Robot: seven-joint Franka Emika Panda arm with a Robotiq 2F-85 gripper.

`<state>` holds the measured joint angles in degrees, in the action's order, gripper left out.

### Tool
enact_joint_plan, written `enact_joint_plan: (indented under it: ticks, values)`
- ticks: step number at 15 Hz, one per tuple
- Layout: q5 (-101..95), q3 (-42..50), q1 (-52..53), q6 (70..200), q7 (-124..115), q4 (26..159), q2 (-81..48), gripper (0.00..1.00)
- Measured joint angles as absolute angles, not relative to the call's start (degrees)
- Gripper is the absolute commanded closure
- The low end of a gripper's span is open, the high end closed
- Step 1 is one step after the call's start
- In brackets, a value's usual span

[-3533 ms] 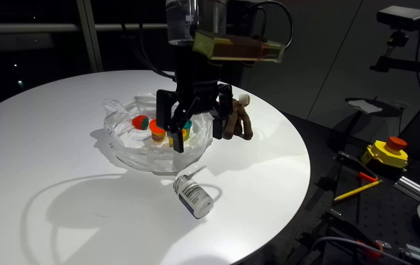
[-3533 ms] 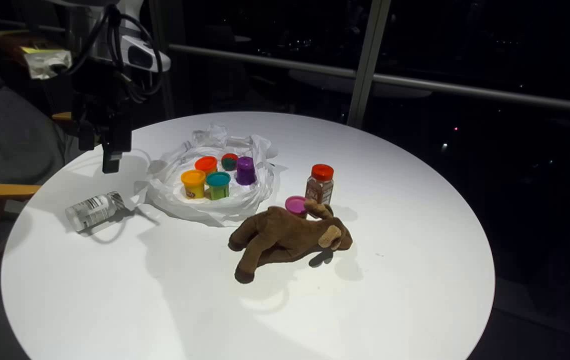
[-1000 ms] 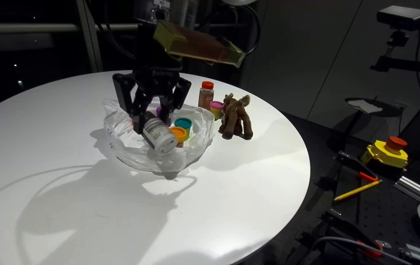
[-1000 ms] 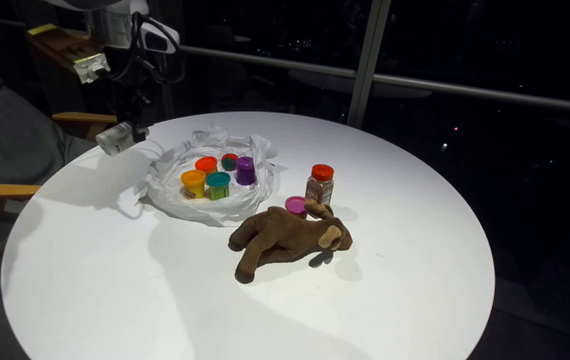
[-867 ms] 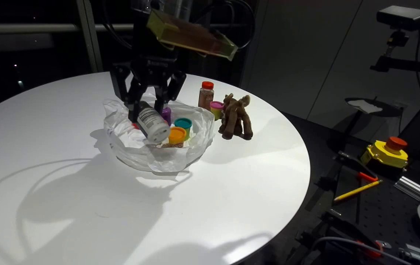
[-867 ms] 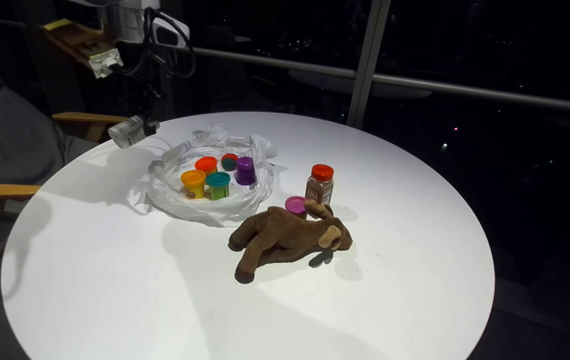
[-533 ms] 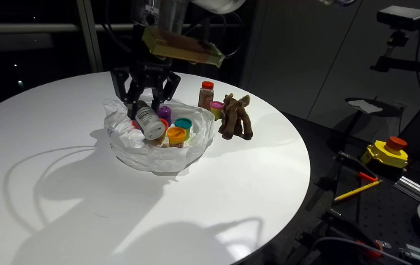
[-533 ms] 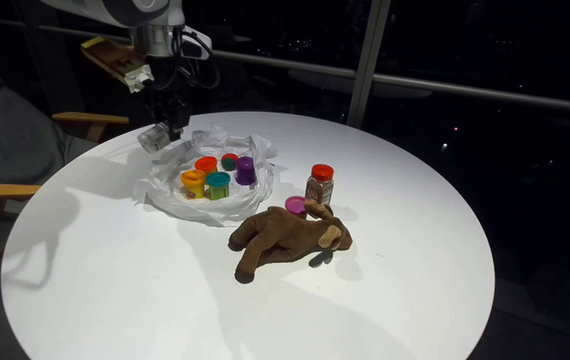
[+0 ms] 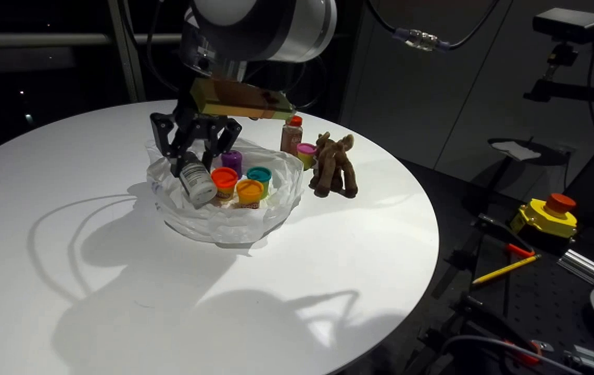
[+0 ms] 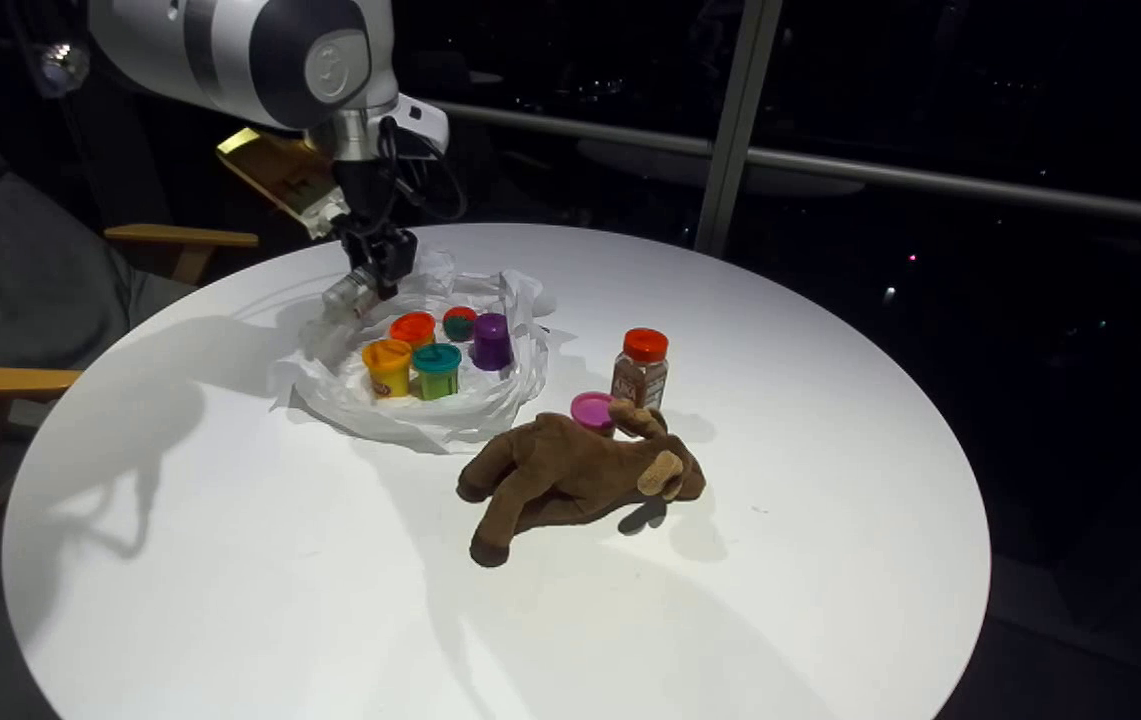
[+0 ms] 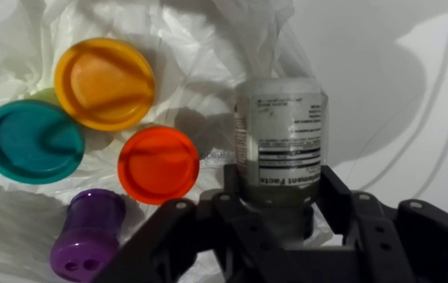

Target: Put the objects on the table in the plastic

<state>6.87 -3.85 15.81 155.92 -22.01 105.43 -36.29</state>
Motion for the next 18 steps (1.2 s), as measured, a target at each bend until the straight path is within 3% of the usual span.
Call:
enact_joint_plan:
  ticks: [4,5,6,7,10,18]
  values:
    - [5.65,-2.14,16.84,157.11,-21.97,103.50,-38.22,0.74]
    - [5.65,-1.98,16.84,157.09,-21.97,103.04,-38.80,0.59]
    - [5.65,-1.81,16.85,157.08,-21.97,102.72,-39.46,0.24]
    - [5.61,-1.54,16.89,157.06,-21.97,102.37,-40.24,0.23]
    - [5.59,-1.10,16.96,157.19,-21.97,101.42,-42.23,0.03]
    - [8.77,-4.67,15.41,156.25,-21.97,102.23,-32.07,0.00]
